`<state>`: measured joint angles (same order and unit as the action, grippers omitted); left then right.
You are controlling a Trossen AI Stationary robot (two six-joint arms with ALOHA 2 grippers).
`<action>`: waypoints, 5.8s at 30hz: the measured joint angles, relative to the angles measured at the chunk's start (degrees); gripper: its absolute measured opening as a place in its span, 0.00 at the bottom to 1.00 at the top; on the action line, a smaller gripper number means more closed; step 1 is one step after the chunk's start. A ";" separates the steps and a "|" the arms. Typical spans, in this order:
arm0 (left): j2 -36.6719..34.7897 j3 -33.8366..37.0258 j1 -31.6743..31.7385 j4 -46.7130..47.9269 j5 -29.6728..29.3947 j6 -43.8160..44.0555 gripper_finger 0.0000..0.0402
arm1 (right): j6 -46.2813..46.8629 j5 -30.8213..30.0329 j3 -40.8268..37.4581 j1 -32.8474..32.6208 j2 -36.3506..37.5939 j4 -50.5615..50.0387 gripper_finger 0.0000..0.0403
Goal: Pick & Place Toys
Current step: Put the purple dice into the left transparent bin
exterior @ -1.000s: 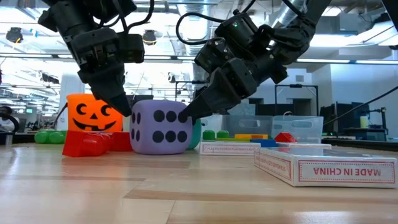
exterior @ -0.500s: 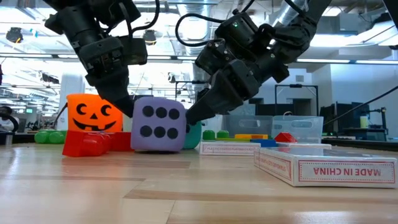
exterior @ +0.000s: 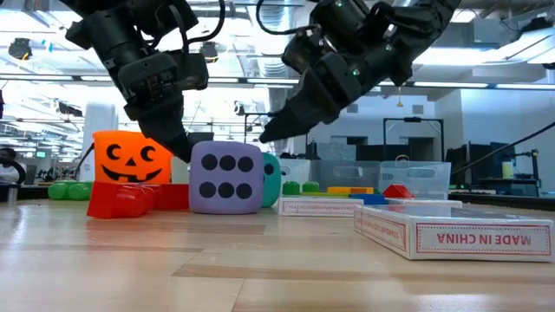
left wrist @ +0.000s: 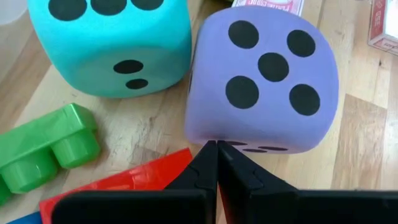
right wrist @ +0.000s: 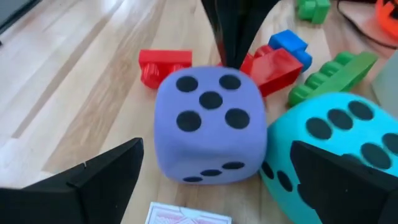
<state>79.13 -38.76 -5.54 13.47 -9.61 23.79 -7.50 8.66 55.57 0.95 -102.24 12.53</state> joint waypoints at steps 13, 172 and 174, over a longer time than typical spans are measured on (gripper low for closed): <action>0.00 0.00 -0.04 -1.11 0.17 0.00 0.00 | 3.51 2.00 -0.07 -1.34 -0.28 -5.33 0.99; -33.61 5.27 -2.63 -6.35 -19.16 -11.62 0.00 | -2.63 -31.27 -12.30 6.22 13.83 32.62 0.85; -33.54 5.27 -2.62 -6.49 -19.99 -12.88 0.00 | -1.01 -30.68 -12.28 11.09 14.61 32.02 0.85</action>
<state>45.59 -33.50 -8.16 6.98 -29.59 10.91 -8.51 -22.02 43.29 12.04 -87.62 44.56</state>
